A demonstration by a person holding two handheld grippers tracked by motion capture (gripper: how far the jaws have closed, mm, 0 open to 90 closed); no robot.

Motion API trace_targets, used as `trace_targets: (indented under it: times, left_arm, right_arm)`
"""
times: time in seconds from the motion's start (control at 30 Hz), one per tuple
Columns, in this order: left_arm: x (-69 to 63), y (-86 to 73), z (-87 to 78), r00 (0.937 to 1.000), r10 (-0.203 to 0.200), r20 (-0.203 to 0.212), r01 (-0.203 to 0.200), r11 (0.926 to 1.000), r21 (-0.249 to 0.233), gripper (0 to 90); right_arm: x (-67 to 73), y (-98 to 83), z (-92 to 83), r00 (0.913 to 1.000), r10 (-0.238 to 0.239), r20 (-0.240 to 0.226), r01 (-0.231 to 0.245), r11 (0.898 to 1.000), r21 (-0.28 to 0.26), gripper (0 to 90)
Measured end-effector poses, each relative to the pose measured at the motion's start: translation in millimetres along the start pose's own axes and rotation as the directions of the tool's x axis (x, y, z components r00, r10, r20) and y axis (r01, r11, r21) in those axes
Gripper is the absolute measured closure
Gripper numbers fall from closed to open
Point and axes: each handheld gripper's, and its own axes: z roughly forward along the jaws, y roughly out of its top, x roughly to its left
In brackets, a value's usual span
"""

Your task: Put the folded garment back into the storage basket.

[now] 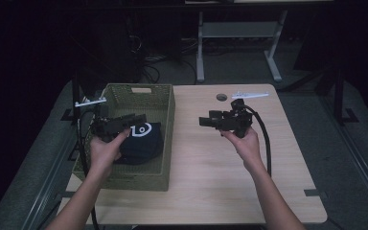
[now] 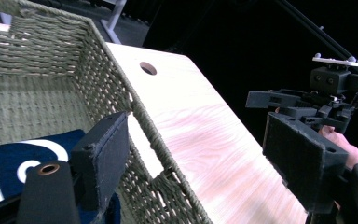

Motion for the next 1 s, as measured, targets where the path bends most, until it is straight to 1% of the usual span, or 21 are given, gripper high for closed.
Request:
trace_targets:
  times: [0.13, 0.2, 0.27, 0.3, 0.33, 0.37, 0.4, 0.47, 0.5, 0.53, 0.57, 0.6, 0.63, 0.7, 0.8, 0.83, 0.87, 0.9, 0.93, 0.97, 1.0]
  left_arm:
    - [-4.1, -1.2, 5.2, 1.0000, 0.008, 0.006, -0.008, 0.9999, 0.008, 22.0]
    - [-6.4, -1.7, 8.3, 0.9999, 0.010, 0.010, -0.010, 1.0000, 0.002, 22.0]
    - [-9.0, -2.4, 12.9, 0.9997, 0.004, 0.025, -0.004, 1.0000, 0.009, 22.0]
    - [-10.5, -2.7, 14.7, 0.9996, 0.004, 0.027, -0.004, 0.9999, 0.011, 22.0]
    - [-12.4, -3.3, 17.3, 0.9993, 0.004, 0.036, -0.004, 0.9999, 0.012, 22.0]
    - [-15.9, -3.5, 21.1, 0.9987, 0.009, 0.051, -0.010, 0.9997, 0.021, 22.0]
    - [-18.8, -3.7, 24.0, 0.9987, 0.018, 0.048, -0.019, 0.9996, 0.023, 22.0]
    - [-23.3, -3.7, 29.0, 0.9980, 0.030, 0.056, -0.032, 0.9991, 0.028, 22.0]
    - [-28.0, -4.1, 34.3, 0.9972, 0.042, 0.062, -0.044, 0.9986, 0.031, 22.0]
    - [-30.8, -4.5, 37.5, 0.9969, 0.044, 0.065, -0.047, 0.9984, 0.032, 22.0]
    - [-30.8, -4.5, 37.5, 0.9969, 0.044, 0.065, -0.047, 0.9984, 0.032, 22.0]
    - [-33.7, -5.1, 41.8, 0.9956, 0.050, 0.079, -0.053, 0.9981, 0.032, 22.0]
    - [-36.1, -5.5, 44.3, 0.9954, 0.049, 0.083, -0.052, 0.9980, 0.037, 22.0]
    - [-43.1, -5.9, 52.3, 0.9935, 0.068, 0.092, -0.072, 0.9962, 0.049, 22.0]
    - [-50.8, -6.2, 62.1, 0.9906, 0.080, 0.111, -0.087, 0.9945, 0.059, 22.0]
    - [-55.0, -6.7, 68.7, 0.9890, 0.082, 0.123, -0.090, 0.9940, 0.063, 22.0]
    - [-55.0, -6.7, 68.7, 0.9890, 0.082, 0.123, -0.090, 0.9940, 0.063, 22.0]
    - [-56.3, -7.0, 71.9, 0.9875, 0.085, 0.133, -0.094, 0.9938, 0.060, 22.0]
    - [-58.0, -7.5, 75.0, 0.9871, 0.079, 0.139, -0.088, 0.9945, 0.058, 22.1]
    - [-59.5, -8.0, 77.9, 0.9861, 0.083, 0.144, -0.092, 0.9939, 0.060, 22.1]
    - [-63.3, -8.8, 82.8, 0.9855, 0.078, 0.151, -0.090, 0.9934, 0.071, 22.1]
  right_arm:
    - [-4.3, -2.2, -10.9, 0.9998, 0.004, 0.022, -0.003, 1.000, -0.006, 24.8]
    - [-7.1, -3.3, -16.5, 0.9994, 0.001, 0.034, -0.001, 1.000, -0.006, 24.8]
    - [-10.0, -4.4, -22.2, 0.9991, 0.002, 0.043, -0.002, 1.000, -0.007, 24.9]
    - [-12.6, -5.9, -28.4, 0.9986, 0.008, 0.052, -0.008, 1.000, -0.011, 24.9]
    - [-12.6, -5.9, -28.4, 0.9986, 0.008, 0.052, -0.008, 1.000, -0.011, 24.9]
    - [-14.2, -6.8, -31.6, 0.9984, 0.013, 0.055, -0.012, 1.000, -0.017, 24.9]
    - [-16.9, -8.1, -35.9, 0.9980, 0.019, 0.060, -0.018, 1.000, -0.023, 24.9]
    - [-21.5, -9.9, -42.4, 0.9963, 0.025, 0.082, -0.024, 1.000, -0.014, 24.9]
    - [-22.7, -10.4, -44.3, 0.9961, 0.031, 0.082, -0.030, 0.999, -0.015, 24.9]
    - [-24.3, -11.2, -46.8, 0.9960, 0.034, 0.082, -0.033, 0.999, -0.018, 24.9]
    - [-24.3, -11.2, -46.8, 0.9960, 0.034, 0.082, -0.033, 0.999, -0.018, 24.9]
    - [-25.7, -11.9, -49.3, 0.9956, 0.034, 0.087, -0.033, 0.999, -0.019, 24.9]
    - [-27.1, -13.1, -52.7, 0.9949, 0.037, 0.093, -0.035, 0.999, -0.022, 24.9]
    - [-29.2, -14.8, -57.2, 0.9943, 0.044, 0.097, -0.041, 0.999, -0.027, 24.9]
    - [-32.4, -17.2, -64.5, 0.9931, 0.050, 0.106, -0.047, 0.998, -0.033, 24.9]
    - [-35.3, -18.9, -69.4, 0.9920, 0.054, 0.114, -0.051, 0.998, -0.032, 24.9]
    - [-36.2, -19.6, -71.0, 0.9917, 0.054, 0.117, -0.051, 0.998, -0.032, 24.9]
    - [-36.2, -19.6, -71.0, 0.9917, 0.054, 0.117, -0.051, 0.998, -0.032, 24.9]
    - [-37.1, -20.3, -73.2, 0.9909, 0.059, 0.121, -0.056, 0.998, -0.032, 24.9]
    - [-38.6, -21.3, -75.2, 0.9909, 0.054, 0.123, -0.050, 0.998, -0.034, 24.9]
    - [-40.4, -22.8, -79.2, 0.9900, 0.059, 0.128, -0.056, 0.998, -0.028, 24.8]
